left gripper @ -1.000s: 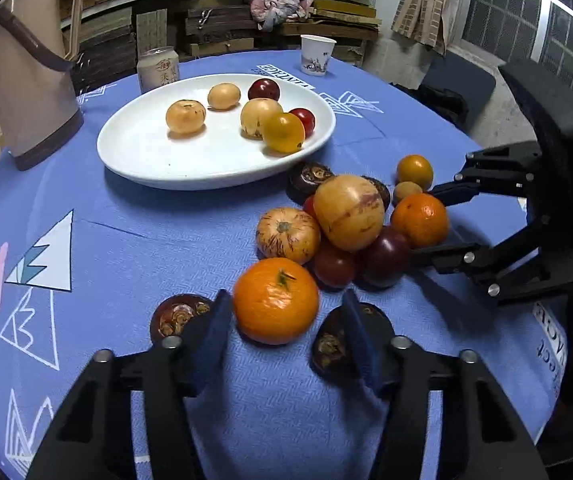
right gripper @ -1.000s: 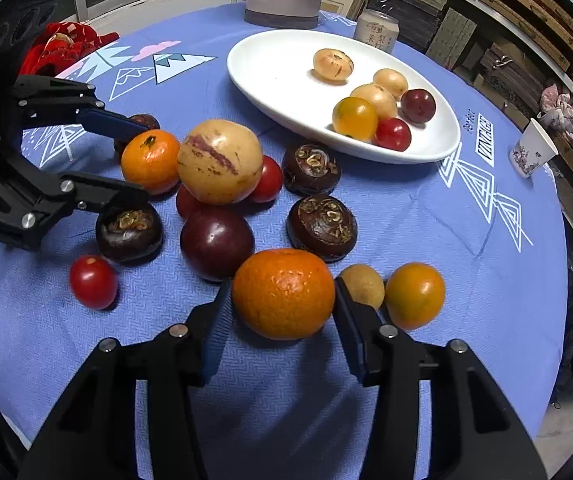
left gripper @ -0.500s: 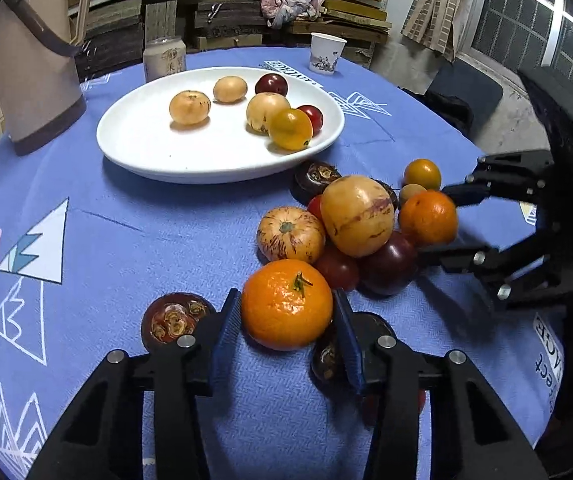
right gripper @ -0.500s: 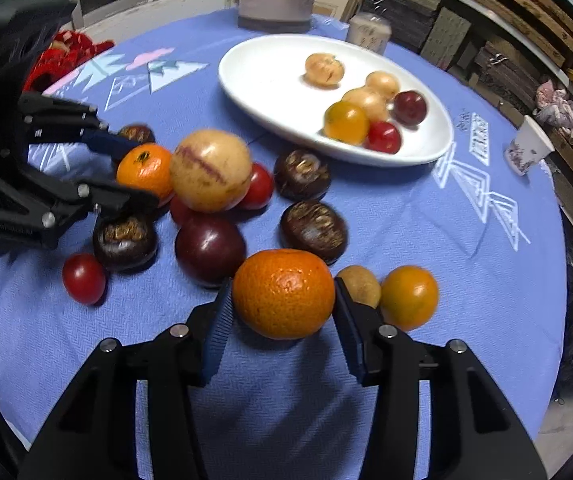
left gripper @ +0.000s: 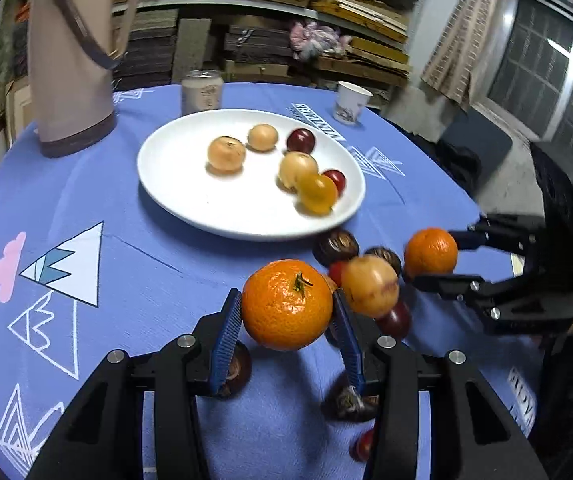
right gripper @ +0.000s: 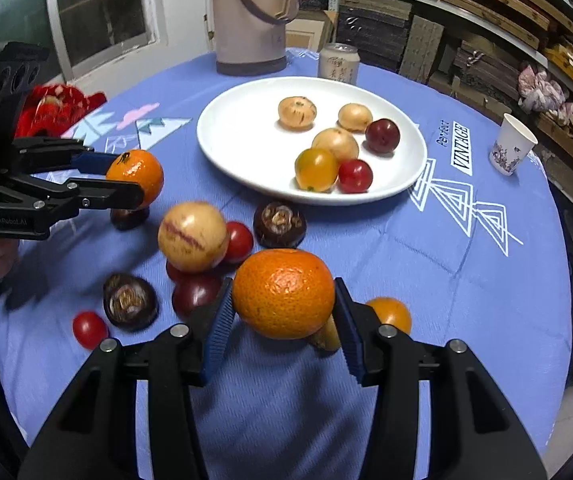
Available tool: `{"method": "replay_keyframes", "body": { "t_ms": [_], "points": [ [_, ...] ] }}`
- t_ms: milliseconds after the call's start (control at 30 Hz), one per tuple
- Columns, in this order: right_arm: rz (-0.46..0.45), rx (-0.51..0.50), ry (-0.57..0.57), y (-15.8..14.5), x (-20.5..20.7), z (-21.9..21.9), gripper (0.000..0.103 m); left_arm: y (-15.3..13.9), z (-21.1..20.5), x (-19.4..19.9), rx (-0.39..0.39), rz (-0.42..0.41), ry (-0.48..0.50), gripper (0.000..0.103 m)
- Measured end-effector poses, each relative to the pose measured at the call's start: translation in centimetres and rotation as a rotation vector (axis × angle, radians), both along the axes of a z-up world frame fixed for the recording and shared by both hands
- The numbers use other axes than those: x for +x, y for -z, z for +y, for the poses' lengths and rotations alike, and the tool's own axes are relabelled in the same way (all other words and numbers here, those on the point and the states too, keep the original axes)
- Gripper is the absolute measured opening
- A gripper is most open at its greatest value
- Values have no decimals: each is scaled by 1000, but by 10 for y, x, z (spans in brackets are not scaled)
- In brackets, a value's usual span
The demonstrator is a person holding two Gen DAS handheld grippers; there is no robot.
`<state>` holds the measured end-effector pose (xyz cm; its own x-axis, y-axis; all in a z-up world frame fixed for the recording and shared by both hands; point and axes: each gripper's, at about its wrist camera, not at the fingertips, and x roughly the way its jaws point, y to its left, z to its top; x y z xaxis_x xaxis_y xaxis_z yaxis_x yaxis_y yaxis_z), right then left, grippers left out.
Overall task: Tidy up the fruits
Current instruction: 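Carry both oranges over the white plate and open both tools to release them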
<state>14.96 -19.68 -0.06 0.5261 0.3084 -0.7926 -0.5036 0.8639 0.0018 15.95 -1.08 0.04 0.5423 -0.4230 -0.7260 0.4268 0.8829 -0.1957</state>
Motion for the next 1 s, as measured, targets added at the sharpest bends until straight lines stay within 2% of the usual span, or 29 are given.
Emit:
{"method": "replay_keyframes", "body": {
  "t_ms": [167,500,667,733,867,900,967,1000],
  "points": [
    [-7,20,30,-9,9,8,47,-3,-4,20,27,11,-66,46],
    [-24,22,43,-33,56,45,47,-2,1,64,-2,29,-188,46],
    [-18,22,67,-22,86,67,47,-2,10,69,-29,20,-194,45],
    [-6,53,87,-16,95,66,47,-1,14,72,-50,17,-206,46],
    [-11,36,123,-7,104,61,47,1,17,74,-94,14,-215,47],
    [-6,63,119,-6,105,60,47,1,18,74,-102,8,-219,47],
    [-6,75,115,-6,106,59,48,2,19,73,-102,-1,-236,59],
    [-13,64,108,-6,104,60,48,0,21,70,-105,-19,-253,61]
  ]
}}
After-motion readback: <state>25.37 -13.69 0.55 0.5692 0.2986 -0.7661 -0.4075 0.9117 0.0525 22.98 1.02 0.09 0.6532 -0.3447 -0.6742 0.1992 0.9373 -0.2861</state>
